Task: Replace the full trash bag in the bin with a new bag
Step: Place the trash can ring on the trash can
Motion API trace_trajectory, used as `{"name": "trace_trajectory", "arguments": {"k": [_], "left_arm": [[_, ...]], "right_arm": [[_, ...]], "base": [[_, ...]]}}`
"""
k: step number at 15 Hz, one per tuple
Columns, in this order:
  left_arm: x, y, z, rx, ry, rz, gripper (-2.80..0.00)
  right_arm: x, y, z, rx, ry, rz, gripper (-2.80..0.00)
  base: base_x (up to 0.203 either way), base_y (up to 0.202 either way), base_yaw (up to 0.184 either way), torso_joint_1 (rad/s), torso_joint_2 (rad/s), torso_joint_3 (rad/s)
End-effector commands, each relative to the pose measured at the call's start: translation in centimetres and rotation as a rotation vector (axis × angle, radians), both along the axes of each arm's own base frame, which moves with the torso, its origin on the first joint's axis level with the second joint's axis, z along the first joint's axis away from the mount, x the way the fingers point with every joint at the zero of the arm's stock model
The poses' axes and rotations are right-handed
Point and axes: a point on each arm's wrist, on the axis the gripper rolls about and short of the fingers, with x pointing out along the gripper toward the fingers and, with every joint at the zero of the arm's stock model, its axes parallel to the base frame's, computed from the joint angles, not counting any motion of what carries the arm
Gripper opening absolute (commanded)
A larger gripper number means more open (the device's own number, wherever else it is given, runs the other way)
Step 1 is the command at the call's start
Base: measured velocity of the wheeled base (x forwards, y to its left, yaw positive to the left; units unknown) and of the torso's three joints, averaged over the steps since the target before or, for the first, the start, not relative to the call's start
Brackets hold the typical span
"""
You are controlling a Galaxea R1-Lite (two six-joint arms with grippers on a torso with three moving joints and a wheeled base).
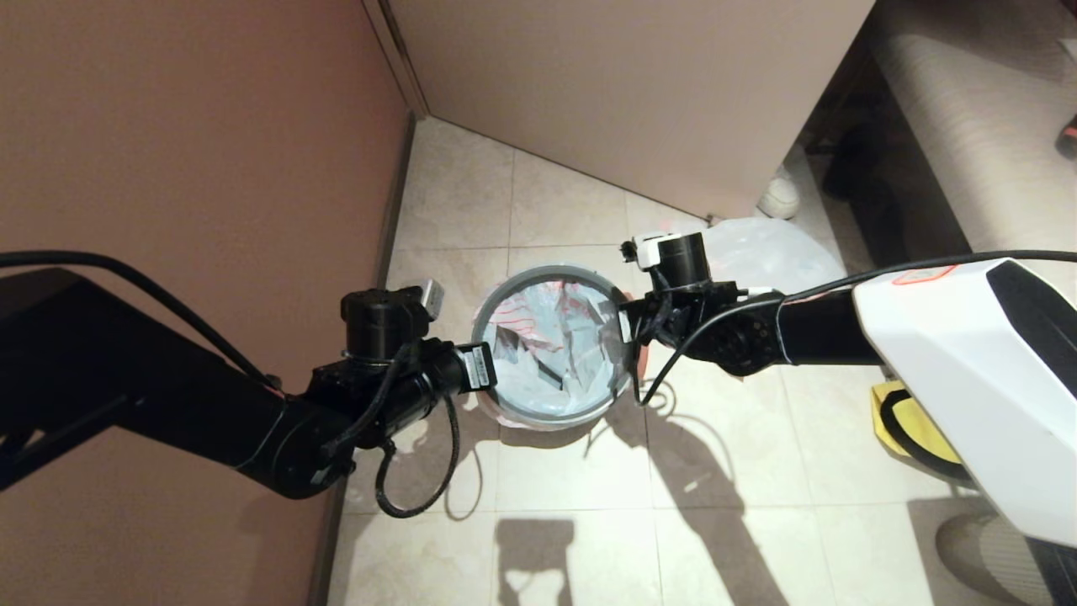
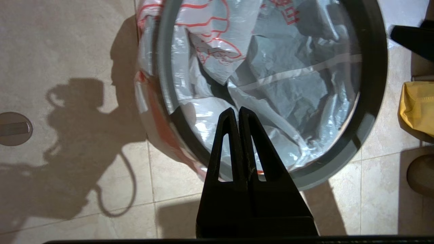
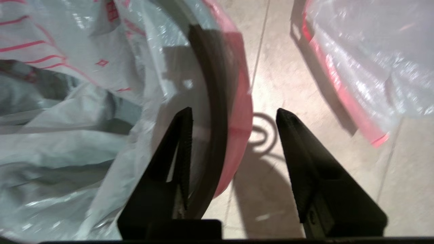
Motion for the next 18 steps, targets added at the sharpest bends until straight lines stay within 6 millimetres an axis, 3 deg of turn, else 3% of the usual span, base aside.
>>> {"name": "trace_trajectory", "arguments": {"k": [1, 3, 5, 9, 12, 14, 18], "left_arm": [[1.5, 2.3, -1.1, -0.015, 0.034, 0.007, -2.8], [2.6, 4.6, -2.3, -0.067, 0.085, -0.06, -2.8], [3.7, 6.2, -4.9, -0.119, 0.169, -0.112, -2.8], [5.4, 7.3, -6.5, -0.178, 0.041, -0.196, -2.8], [4.5, 7.6, -5.9, -0.189, -0.007, -0.235, -2.8], [3.4, 9.2, -4.8, -0.196, -0.017, -0.235, -2.8], [3.0, 10.7, -3.7, -0.217, -0.04, -0.288, -2.8]], "right_arm": [[-1.8, -0.5, 2.2, 0.089, 0.014, 0.004, -2.8], [-2.8, -0.8, 1.8, 0.188, 0.098, 0.097, -2.8], [-2.4, -1.4, 1.6, 0.373, 0.161, 0.18, -2.8], [-0.7, -3.9, -0.3, 0.599, 0.291, 0.437, -2.8], [0.3, -4.7, -1.8, 0.626, 0.322, 0.485, -2.8], [1.2, -5.2, -2.5, 0.636, 0.333, 0.5, -2.8], [1.9, -5.4, -2.4, 0.649, 0.328, 0.536, -2.8]], "base": [[0.0, 0.0, 0.0, 0.0, 0.0, 0.0], [0.0, 0.0, 0.0, 0.0, 0.0, 0.0], [0.0, 0.0, 0.0, 0.0, 0.0, 0.0], [0.0, 0.0, 0.0, 0.0, 0.0, 0.0], [0.0, 0.0, 0.0, 0.0, 0.0, 0.0], [0.0, 0.0, 0.0, 0.0, 0.0, 0.0], [0.0, 0.0, 0.0, 0.0, 0.0, 0.0]]}}
